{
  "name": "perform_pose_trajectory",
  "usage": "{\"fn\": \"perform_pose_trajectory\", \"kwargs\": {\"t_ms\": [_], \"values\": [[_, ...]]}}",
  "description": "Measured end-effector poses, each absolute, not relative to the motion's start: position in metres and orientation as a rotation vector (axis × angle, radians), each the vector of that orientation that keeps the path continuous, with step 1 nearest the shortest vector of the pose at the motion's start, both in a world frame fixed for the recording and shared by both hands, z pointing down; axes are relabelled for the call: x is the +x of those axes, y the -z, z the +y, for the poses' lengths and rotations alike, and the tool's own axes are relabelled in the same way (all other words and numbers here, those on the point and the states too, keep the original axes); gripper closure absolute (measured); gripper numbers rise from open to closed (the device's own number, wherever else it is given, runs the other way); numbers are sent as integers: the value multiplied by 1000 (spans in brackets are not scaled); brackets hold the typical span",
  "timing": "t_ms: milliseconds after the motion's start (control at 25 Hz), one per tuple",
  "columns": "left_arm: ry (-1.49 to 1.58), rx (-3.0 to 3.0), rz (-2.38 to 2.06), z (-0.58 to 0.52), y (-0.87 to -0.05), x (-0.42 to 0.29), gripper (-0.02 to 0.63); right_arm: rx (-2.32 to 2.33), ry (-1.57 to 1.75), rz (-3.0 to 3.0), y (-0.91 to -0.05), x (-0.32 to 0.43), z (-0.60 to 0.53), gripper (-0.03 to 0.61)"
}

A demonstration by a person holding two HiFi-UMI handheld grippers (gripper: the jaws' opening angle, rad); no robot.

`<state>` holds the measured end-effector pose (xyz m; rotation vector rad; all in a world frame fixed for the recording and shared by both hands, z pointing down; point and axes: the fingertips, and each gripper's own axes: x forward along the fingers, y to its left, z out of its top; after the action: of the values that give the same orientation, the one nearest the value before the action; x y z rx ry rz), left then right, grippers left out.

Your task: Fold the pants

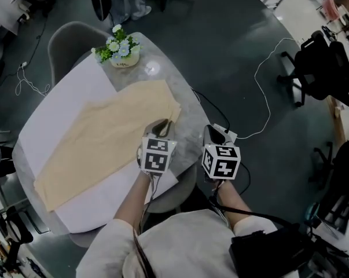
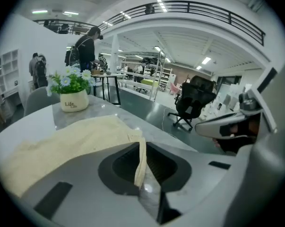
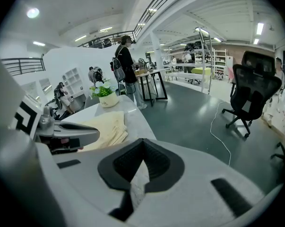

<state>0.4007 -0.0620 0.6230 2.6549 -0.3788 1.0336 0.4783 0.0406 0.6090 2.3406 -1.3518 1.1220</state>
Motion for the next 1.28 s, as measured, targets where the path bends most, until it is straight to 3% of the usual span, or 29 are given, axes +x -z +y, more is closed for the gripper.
{"fn": "perform_pose_trajectory", "kwargs": {"t_ms": [80,160,480,960,1280], "values": [[-1063,2680,-336,-61,-626,412,592,2338,-1134,-1350,-611,479,41,586],[-1088,2689,-288,-60,-630,423,502,2336,-1147,-1348,-613,481,40,586],[-1291,2696,-258,-76,-660,451,474,2351,-1182,-1331,-626,500,38,586],[-1512,2705,-325,-81,-687,459,479,2365,-1242,-1292,-644,512,46,586],[-1417,2630,-359,-88,-684,455,551,2357,-1231,-1316,-642,508,44,586]]}}
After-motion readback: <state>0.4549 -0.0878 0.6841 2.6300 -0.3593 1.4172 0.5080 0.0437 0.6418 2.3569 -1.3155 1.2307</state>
